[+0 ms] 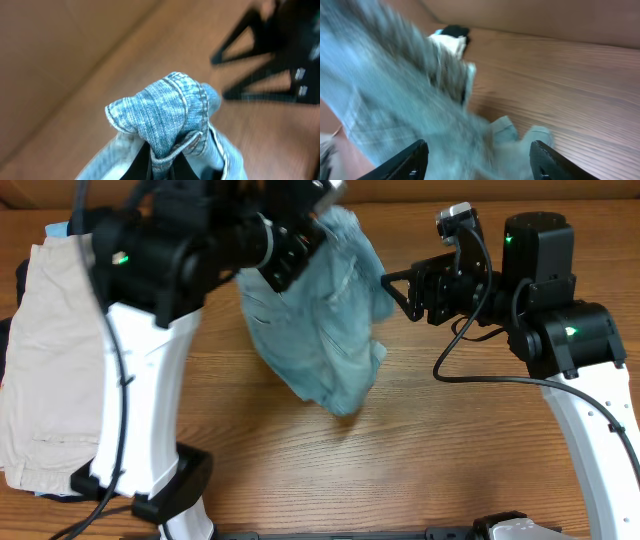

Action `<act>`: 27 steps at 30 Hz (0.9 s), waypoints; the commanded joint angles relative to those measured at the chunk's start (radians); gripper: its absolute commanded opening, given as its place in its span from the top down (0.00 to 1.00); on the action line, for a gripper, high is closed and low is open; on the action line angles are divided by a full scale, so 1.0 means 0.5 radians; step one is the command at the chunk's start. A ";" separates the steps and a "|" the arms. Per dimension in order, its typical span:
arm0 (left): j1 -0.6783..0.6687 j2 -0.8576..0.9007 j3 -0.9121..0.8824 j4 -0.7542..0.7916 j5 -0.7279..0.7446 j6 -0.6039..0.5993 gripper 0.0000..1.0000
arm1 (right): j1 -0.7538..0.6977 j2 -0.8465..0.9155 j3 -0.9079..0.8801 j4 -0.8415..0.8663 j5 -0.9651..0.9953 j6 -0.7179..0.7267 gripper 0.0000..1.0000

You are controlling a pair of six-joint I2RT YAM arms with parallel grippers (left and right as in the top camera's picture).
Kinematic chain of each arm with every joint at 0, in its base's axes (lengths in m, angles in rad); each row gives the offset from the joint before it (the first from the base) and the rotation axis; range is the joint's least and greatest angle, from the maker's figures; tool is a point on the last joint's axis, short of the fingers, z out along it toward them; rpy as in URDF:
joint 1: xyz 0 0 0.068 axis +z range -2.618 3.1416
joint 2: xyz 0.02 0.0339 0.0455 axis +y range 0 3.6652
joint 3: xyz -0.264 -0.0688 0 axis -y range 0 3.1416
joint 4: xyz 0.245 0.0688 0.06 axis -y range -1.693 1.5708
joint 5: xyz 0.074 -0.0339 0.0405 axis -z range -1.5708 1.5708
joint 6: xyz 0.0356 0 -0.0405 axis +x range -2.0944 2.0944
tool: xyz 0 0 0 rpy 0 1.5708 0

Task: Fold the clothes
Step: 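Lift the shorts with the left gripper and shake them flat onto the table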

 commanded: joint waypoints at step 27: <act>0.099 0.747 0.010 -0.129 -0.192 -0.443 0.00 | -0.577 0.040 0.047 -0.256 0.179 0.153 0.26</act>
